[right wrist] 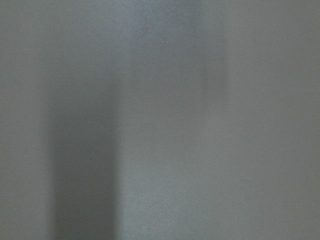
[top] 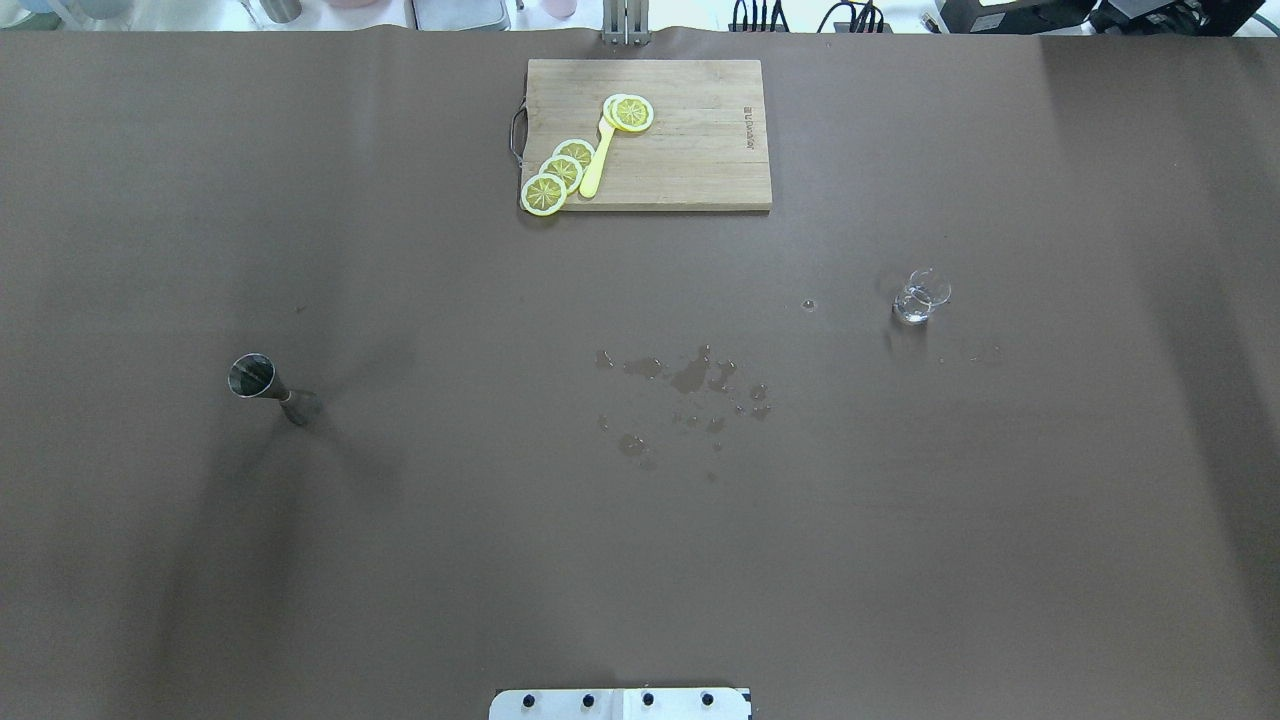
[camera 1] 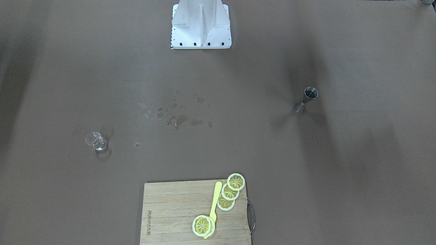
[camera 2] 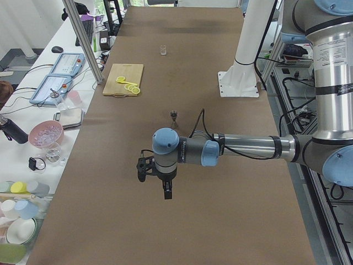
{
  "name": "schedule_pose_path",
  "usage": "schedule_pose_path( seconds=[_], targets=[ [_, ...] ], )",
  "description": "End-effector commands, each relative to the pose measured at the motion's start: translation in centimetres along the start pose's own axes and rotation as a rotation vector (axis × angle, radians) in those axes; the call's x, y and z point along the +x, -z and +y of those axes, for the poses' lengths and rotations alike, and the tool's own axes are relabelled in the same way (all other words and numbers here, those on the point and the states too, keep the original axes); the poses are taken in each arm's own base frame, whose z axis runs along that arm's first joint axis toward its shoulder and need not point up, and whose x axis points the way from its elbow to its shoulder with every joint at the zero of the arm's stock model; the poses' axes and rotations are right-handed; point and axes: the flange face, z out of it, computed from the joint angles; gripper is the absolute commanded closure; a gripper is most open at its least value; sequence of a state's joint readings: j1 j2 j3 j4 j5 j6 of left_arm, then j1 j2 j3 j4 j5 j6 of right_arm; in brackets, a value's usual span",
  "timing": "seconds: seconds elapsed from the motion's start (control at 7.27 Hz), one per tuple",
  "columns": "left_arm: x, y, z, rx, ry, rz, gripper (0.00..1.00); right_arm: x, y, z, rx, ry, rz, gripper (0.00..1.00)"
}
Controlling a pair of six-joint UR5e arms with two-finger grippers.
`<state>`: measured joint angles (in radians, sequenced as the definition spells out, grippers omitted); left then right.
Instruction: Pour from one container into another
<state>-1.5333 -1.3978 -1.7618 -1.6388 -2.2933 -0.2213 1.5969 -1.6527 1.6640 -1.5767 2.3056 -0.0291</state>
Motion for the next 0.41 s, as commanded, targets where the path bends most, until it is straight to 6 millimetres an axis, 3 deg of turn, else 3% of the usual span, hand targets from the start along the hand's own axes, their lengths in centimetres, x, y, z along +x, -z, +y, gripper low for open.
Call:
schedule_pose_path(
  seconds=[0.0,0.28],
  targets=[
    [-0.19,-0.27,-0.16,-0.004,0.002,-0.004,0.01,0.17,-0.18,-0.06,-0.003,-0.003,0.000,0.00],
    [-0.09,-0.27,-0.42,-0.004,0.002,-0.001,0.01,0.06,-0.05,-0.61,0.001,0.001,0.000,0.00]
  ],
)
